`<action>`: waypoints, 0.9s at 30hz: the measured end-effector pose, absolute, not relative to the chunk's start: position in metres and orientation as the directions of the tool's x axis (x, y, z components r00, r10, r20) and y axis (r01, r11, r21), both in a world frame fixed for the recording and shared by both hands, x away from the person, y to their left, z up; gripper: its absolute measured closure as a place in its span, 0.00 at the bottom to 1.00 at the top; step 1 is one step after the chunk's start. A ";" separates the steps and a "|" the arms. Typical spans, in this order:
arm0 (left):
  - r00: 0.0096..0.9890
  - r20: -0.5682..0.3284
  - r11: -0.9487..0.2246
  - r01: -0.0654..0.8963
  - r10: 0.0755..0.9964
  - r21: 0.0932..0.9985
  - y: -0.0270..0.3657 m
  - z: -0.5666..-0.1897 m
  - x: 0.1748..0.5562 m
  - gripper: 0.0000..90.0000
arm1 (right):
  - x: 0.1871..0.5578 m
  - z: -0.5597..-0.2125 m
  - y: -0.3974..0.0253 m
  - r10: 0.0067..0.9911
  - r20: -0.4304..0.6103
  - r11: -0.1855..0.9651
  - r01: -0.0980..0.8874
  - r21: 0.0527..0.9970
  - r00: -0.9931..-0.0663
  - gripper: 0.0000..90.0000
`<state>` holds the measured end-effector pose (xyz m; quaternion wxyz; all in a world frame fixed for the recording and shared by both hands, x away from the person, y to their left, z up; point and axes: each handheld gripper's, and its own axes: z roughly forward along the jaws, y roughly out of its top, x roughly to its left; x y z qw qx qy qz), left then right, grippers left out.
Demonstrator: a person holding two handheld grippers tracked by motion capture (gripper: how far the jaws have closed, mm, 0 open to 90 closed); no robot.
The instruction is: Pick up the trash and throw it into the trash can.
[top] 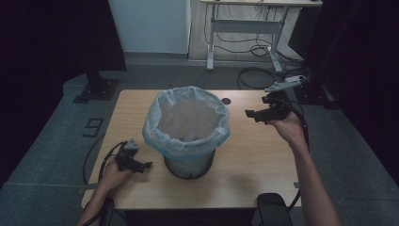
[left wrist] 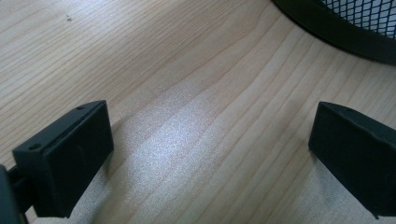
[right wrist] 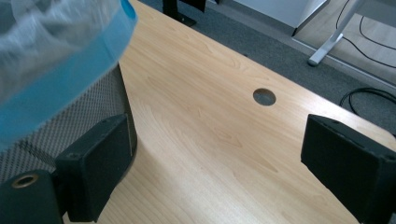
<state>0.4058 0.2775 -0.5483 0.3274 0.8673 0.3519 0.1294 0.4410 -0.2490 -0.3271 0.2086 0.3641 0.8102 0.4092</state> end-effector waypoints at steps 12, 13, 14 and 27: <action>0.717 -0.008 -0.535 0.527 0.697 0.661 0.277 -0.548 0.406 0.00 | 0.434 -0.373 -0.259 0.772 -0.004 0.372 0.447 0.813 -0.635 0.09; 0.717 -0.008 -0.535 0.527 0.697 0.661 0.277 -0.548 0.406 0.00 | 0.434 -0.379 -0.261 0.774 0.002 0.370 0.454 0.811 -0.634 0.09; 0.717 -0.008 -0.535 0.527 0.697 0.661 0.277 -0.548 0.406 0.00 | 0.434 -0.382 -0.261 0.776 0.006 0.367 0.459 0.809 -0.631 0.09; 0.717 -0.008 -0.535 0.527 0.697 0.661 0.277 -0.548 0.405 0.00 | 0.427 -0.437 -0.272 0.807 -0.014 0.372 0.490 0.789 -0.591 0.10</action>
